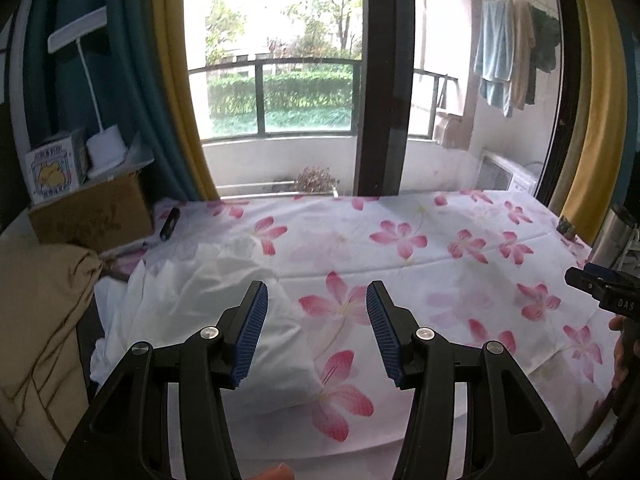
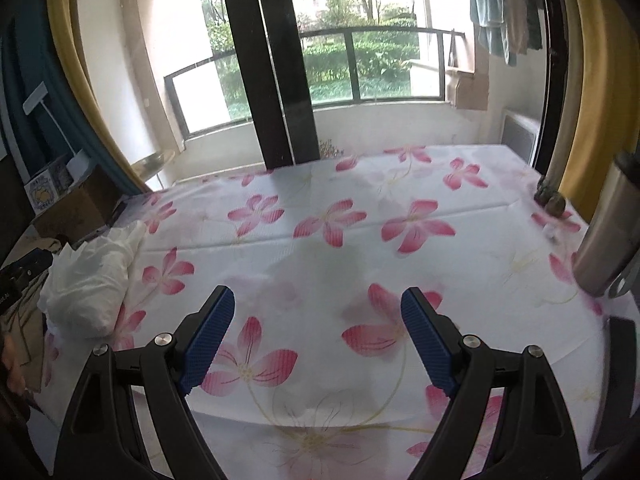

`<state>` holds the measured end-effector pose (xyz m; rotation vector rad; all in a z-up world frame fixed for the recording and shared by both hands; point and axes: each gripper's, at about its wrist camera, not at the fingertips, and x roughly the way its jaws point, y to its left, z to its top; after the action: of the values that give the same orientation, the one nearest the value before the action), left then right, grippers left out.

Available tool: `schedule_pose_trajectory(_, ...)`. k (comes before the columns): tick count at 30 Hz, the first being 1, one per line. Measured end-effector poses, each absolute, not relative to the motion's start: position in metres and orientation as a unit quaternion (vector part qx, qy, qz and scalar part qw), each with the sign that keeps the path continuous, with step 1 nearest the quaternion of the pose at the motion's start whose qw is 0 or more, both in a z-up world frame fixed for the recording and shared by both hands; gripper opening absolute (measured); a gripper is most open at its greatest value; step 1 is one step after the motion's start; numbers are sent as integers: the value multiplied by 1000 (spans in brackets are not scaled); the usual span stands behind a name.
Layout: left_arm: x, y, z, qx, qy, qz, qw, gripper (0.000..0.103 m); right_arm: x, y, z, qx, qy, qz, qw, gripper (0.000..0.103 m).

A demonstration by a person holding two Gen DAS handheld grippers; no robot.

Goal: Fold large clothes

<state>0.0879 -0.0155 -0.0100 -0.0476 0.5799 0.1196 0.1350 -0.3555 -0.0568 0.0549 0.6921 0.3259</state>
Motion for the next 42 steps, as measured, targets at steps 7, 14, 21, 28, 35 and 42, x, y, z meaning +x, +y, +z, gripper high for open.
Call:
schedule_pose_trajectory(7,86,-24,9,-28,263,38,964,54,130,-361,-32,21,311,152,938,85)
schedule_pose_trajectory(14,82,-30,29,-17,235,35,971,54,123,-364,-5,16,275,150,949,85)
schedule_pose_trajectory(21,79,-29,45,-13,211,38,977,54,119,-361,20,5,245,151,958,85)
schedule_pose_trajectory(28,73,-25,61,-3,188,52,981,54,115,-354,39,-8,219,155,963,85)
schedule_pose_trajectory(35,65,-16,73,0,167,70,983,54,104,-351,53,-20,192,147,970,87)
schedule_pose_trajectory(42,56,-4,81,-4,153,88,984,54,91,-348,66,-35,165,137,976,89)
